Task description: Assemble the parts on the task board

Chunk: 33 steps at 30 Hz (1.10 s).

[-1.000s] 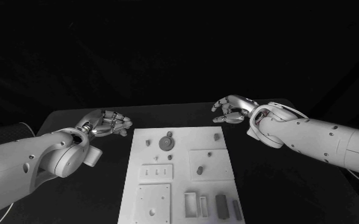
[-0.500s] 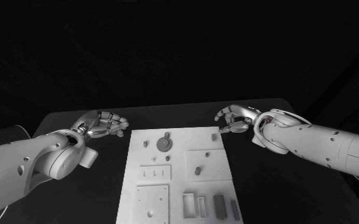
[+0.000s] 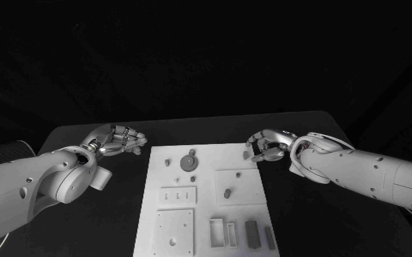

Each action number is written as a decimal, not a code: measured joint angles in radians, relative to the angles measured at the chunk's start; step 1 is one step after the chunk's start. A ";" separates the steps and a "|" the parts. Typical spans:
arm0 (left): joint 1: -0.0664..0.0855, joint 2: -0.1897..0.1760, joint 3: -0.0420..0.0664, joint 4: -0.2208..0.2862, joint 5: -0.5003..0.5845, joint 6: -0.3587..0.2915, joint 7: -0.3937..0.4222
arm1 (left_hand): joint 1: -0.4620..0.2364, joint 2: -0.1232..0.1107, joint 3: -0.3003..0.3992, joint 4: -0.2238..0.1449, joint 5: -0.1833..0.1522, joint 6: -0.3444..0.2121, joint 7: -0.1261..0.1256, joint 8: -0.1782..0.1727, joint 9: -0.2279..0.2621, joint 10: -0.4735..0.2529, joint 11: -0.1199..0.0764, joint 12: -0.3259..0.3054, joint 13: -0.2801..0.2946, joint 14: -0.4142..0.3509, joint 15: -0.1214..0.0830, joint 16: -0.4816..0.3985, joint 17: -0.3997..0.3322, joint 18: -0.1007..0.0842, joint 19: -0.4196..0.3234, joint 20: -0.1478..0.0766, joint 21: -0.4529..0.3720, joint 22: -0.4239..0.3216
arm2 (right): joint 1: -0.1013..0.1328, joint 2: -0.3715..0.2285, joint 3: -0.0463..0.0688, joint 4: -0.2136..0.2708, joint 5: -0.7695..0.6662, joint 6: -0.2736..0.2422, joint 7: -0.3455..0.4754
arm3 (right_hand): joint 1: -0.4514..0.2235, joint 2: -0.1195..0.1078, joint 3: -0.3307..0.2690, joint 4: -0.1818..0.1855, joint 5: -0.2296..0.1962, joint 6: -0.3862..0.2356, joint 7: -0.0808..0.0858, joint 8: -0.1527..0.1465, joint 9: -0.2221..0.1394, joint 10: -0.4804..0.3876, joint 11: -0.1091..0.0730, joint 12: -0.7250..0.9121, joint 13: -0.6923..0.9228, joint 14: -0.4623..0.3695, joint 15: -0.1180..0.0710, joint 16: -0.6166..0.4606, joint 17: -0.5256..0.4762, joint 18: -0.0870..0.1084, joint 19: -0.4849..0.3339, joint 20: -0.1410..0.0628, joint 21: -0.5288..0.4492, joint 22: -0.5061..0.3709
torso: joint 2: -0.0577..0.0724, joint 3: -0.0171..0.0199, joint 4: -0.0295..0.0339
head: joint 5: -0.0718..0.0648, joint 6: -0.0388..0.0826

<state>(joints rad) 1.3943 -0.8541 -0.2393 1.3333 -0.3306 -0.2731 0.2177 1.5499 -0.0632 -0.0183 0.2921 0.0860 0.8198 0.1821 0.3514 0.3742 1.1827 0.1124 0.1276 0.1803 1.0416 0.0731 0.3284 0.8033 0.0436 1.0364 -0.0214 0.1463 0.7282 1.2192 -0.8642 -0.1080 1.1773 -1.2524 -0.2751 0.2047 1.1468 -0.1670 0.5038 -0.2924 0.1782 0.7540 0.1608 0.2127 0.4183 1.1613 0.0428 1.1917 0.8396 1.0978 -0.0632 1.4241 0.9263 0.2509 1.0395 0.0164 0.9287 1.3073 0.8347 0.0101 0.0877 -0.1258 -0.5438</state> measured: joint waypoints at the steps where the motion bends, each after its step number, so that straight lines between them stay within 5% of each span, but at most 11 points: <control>1: 0.000 0.000 0.000 -0.001 0.000 0.000 0.000 | 0.000 0.000 0.000 0.000 0.000 0.000 0.000 0.000 0.000 0.000 0.000 0.000 0.000 0.000 0.000 0.000 0.000 0.000 0.000 0.000 0.000 0.000 | -0.002 0.002 0.000 0.000 -0.001 0.000 0.000 | 0.000 0.000 0.000 0.000 0.000 0.000 0.000 0.000 0.000 0.000 0.000 0.000 0.000 0.000 0.000 0.000 0.000 0.000 0.000 0.000 0.000 0.000 | 0.000 0.0000 0.0000 | 0.000 -0.001; 20: 0.000 -0.001 0.000 -0.001 -0.003 0.000 -0.002 | 0.000 0.000 0.000 0.000 0.000 0.000 0.000 0.000 0.000 0.000 0.000 0.000 0.001 0.000 0.000 0.000 0.001 0.000 0.000 0.000 -0.004 0.001 | -0.028 0.028 0.003 -0.006 -0.013 -0.004 0.008 | 0.000 0.017 -0.003 0.003 0.000 0.005 0.001 0.005 0.002 0.000 0.000 0.010 0.005 0.002 0.005 0.005 0.000 0.000 0.000 0.000 0.000 0.000 | 0.000 -0.0005 -0.0005 | 0.012 -0.011; 33: -0.001 -0.001 0.000 -0.001 -0.003 0.000 -0.002 | 0.000 0.000 0.000 0.000 0.000 0.000 0.000 0.000 0.001 0.000 0.000 0.000 0.001 0.000 0.000 0.000 0.002 0.000 0.000 0.000 -0.004 0.001 | -0.031 0.036 0.003 -0.008 -0.015 -0.021 0.012 | -0.004 0.044 -0.003 0.003 0.000 0.072 -0.003 0.043 0.016 0.008 0.000 0.020 0.005 0.012 0.002 0.016 0.000 0.000 0.015 -0.004 0.011 0.000 | -0.001 -0.0012 -0.0003 | 0.014 -0.014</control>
<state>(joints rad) 1.3930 -0.8555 -0.2392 1.3327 -0.3338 -0.2730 0.2154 1.5499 -0.0632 -0.0183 0.2921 0.0860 0.8198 0.1821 0.3514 0.3749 1.1827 0.1124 0.1276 0.1817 1.0416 0.0731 0.3284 0.8052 0.0436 1.0364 -0.0214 0.1428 0.7287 1.1884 -0.8278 -0.1048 1.1696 -1.2674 -0.2961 0.2170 1.1426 -0.1235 0.5010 -0.2896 0.1781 0.8259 0.1575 0.2554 0.4347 1.1690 0.0427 1.2113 0.8448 1.1097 -0.0609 1.4405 0.9262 0.2509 1.0543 0.0126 0.9393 1.3073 0.8341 0.0089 0.0874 -0.1117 -0.5575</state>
